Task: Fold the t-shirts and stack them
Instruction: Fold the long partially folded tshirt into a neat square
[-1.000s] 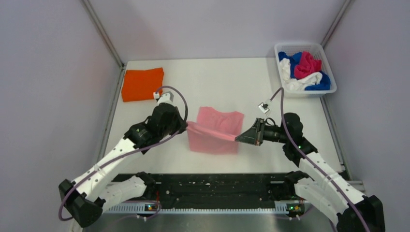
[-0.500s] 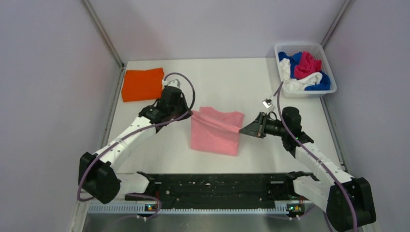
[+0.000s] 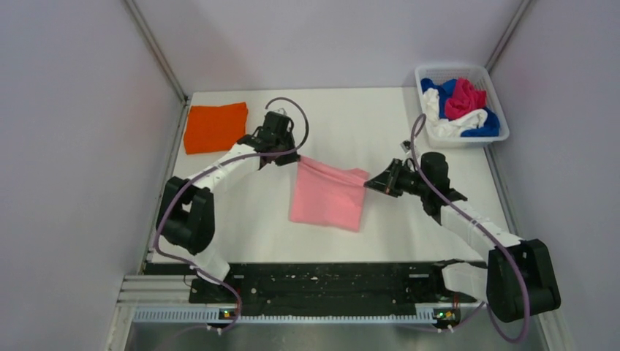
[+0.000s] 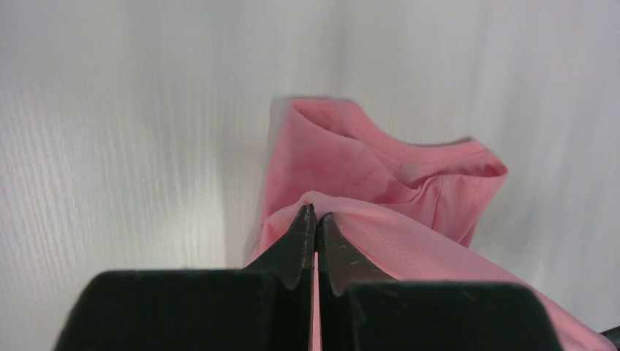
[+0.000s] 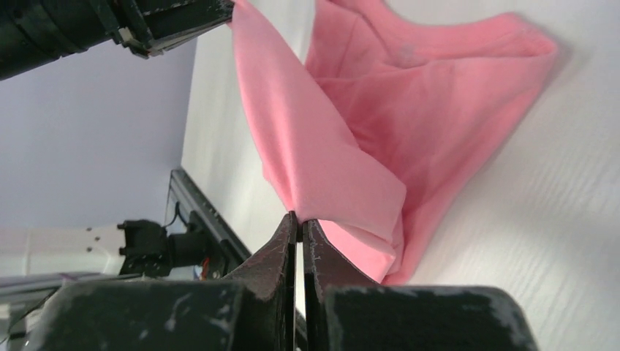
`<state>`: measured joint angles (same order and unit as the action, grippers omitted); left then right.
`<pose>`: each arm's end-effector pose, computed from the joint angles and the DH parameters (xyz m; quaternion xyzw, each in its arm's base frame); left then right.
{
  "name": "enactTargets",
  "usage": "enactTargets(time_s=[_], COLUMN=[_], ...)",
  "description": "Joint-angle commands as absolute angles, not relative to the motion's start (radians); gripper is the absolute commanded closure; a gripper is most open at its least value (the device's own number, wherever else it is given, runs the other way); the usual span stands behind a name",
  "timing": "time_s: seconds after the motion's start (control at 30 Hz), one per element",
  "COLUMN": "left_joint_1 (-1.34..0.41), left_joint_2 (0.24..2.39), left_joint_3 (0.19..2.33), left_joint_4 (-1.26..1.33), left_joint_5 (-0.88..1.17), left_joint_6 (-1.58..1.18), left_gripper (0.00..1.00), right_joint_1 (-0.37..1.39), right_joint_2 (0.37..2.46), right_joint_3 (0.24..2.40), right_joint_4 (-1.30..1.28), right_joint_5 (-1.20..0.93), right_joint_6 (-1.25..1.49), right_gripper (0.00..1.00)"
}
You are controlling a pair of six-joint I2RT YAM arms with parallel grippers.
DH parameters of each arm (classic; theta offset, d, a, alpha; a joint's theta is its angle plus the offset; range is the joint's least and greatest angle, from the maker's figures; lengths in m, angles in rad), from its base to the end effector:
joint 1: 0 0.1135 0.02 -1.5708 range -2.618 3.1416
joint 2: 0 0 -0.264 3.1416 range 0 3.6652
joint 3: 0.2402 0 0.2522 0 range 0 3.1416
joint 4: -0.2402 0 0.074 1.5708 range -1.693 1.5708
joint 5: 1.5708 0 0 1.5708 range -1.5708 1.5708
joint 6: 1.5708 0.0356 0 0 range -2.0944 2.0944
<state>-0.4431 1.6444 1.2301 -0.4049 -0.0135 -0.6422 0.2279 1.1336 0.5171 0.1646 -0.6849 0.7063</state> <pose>0.3278 -0.1550 0.2530 -0.0949 0.9253 -0.1842 0.3175 0.2230 0.0748 0.2156 0.0160 0.8178 0.4792 0.3182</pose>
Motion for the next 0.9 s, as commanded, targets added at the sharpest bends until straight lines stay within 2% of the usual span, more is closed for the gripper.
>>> enactTargets(time_s=[0.0,0.23,0.43,0.47,0.5,0.53,0.57,0.6,0.63,0.67,0.7,0.73,0.77,0.8,0.87], left_joint_1=[-0.408,-0.383,-0.376,-0.374,-0.374,-0.373,-0.374,-0.373,-0.372,-0.372,-0.374,-0.374,-0.375,-0.377,-0.384], left_joint_2=[1.722,1.868,1.965,1.978,1.994,2.003,2.011,2.015,2.014,2.009,1.998,1.985,1.969,1.947,1.898], left_joint_3=[1.32,1.441,1.508,1.52,1.53,1.54,1.552,1.563,1.574,1.583,1.588,1.587,1.58,1.562,1.495], left_joint_4=[-0.375,-0.439,-0.438,-0.44,-0.443,-0.447,-0.454,-0.464,-0.474,-0.484,-0.491,-0.496,-0.494,-0.486,-0.447], left_joint_5=[-0.058,-0.045,-0.005,-0.005,0.024,0.032,0.03,0.026,0.018,0.01,0.009,0.01,0.026,0.043,0.073], left_joint_6=[-0.598,-0.572,-0.554,-0.555,-0.554,-0.552,-0.552,-0.55,-0.549,-0.55,-0.555,-0.563,-0.571,-0.579,-0.592], left_gripper=[1.0,1.0,1.0,0.99,0.93,0.82,0.66,0.51,0.33,0.23,0.16,0.14,0.13,0.12,0.1], right_joint_1=[0.212,0.212,0.211,0.211,0.211,0.211,0.211,0.211,0.21,0.211,0.211,0.211,0.211,0.211,0.213], right_joint_2=[1.203,1.377,1.48,1.493,1.507,1.522,1.54,1.558,1.568,1.569,1.562,1.552,1.536,1.517,1.47], right_joint_3=[0.572,0.607,0.671,0.68,0.688,0.701,0.718,0.74,0.763,0.781,0.793,0.797,0.796,0.79,0.757], right_joint_4=[0.206,0.32,0.308,0.31,0.31,0.305,0.287,0.261,0.234,0.213,0.202,0.202,0.201,0.2,0.21], right_joint_5=[-0.577,-0.532,-0.449,-0.439,-0.428,-0.414,-0.393,-0.376,-0.361,-0.347,-0.346,-0.354,-0.36,-0.364,-0.384], right_joint_6=[0.647,0.655,0.604,0.602,0.598,0.593,0.586,0.573,0.558,0.545,0.531,0.52,0.518,0.521,0.543], right_gripper=[1.0,1.0,1.0,1.0,1.0,0.97,0.79,0.56,0.44,0.37,0.33,0.26,0.09,0.02,0.01])
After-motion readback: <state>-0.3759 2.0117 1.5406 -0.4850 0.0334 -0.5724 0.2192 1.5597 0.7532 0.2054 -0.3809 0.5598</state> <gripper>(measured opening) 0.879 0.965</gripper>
